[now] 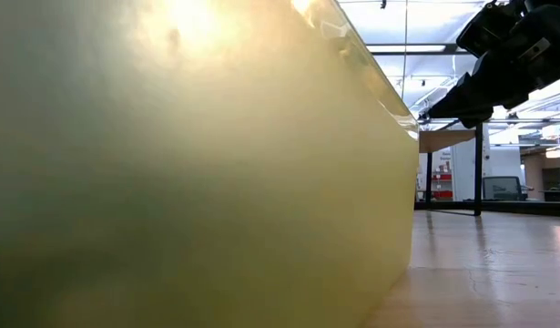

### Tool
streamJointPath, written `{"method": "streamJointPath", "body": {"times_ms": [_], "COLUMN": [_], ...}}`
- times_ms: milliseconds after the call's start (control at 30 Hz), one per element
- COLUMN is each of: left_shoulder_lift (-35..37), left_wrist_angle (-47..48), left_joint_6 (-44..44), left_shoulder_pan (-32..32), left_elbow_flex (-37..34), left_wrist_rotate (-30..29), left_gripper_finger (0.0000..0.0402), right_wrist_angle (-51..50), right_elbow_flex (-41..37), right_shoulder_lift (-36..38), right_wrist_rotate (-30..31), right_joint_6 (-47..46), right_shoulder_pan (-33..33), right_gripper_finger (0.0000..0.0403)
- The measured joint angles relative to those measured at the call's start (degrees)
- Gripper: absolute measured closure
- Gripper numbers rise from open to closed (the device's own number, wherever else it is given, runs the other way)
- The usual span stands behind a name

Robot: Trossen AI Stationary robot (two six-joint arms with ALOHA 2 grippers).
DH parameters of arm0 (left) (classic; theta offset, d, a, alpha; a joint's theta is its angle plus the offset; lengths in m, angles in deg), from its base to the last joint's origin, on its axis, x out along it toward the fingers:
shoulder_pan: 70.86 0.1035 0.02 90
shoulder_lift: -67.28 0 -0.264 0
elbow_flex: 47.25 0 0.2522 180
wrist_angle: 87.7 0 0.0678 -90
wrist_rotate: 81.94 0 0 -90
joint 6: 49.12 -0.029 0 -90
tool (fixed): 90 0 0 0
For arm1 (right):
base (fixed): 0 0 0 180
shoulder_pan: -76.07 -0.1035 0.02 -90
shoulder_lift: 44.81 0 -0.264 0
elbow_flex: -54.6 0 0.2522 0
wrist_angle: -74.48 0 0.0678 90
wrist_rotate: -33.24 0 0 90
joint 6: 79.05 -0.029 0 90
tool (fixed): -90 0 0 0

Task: Pick & Place Office Desk Supplies
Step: Put the violet spring rubberband into the green bin

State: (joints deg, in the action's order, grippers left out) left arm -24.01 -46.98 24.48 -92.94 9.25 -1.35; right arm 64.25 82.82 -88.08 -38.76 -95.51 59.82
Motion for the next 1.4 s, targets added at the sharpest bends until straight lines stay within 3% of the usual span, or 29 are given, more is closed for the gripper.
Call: {"method": "streamJointPath", "body": {"times_ms": [300, 733, 1133, 1200, 1400], "left_shoulder_lift": [0.00, 0.13, 8.80, 10.77, 16.20], "left_wrist_angle": [-0.02, 0.12, 12.41, 14.00, 15.25], "left_joint_6": [0.00, -0.04, -1.39, 1.49, 21.08], "left_shoulder_pan": [0.00, 0.00, 0.00, 0.00, -3.16], "left_elbow_flex": [-0.02, 0.28, 10.13, 11.12, 11.67], "left_wrist_rotate": [-0.02, 0.04, 3.22, 6.61, 12.64], "left_gripper_finger": [0.0339, 0.0343, 0.0343, 0.0343, 0.0343], "right_wrist_angle": [0.00, 0.00, -0.02, -0.02, -0.03], "right_elbow_flex": [0.00, 0.00, 0.00, 0.00, 0.00], "right_shoulder_lift": [0.00, 0.00, 0.00, 0.00, 0.00], "right_wrist_rotate": [-0.01, -0.01, -0.01, -0.01, -0.01], "right_joint_6": [0.00, 0.00, 0.02, 0.01, 0.00], "right_shoulder_pan": [0.02, 0.00, 0.01, 0.00, 0.01], "right_gripper_finger": [0.0351, 0.0351, 0.0351, 0.0351, 0.0351]}}
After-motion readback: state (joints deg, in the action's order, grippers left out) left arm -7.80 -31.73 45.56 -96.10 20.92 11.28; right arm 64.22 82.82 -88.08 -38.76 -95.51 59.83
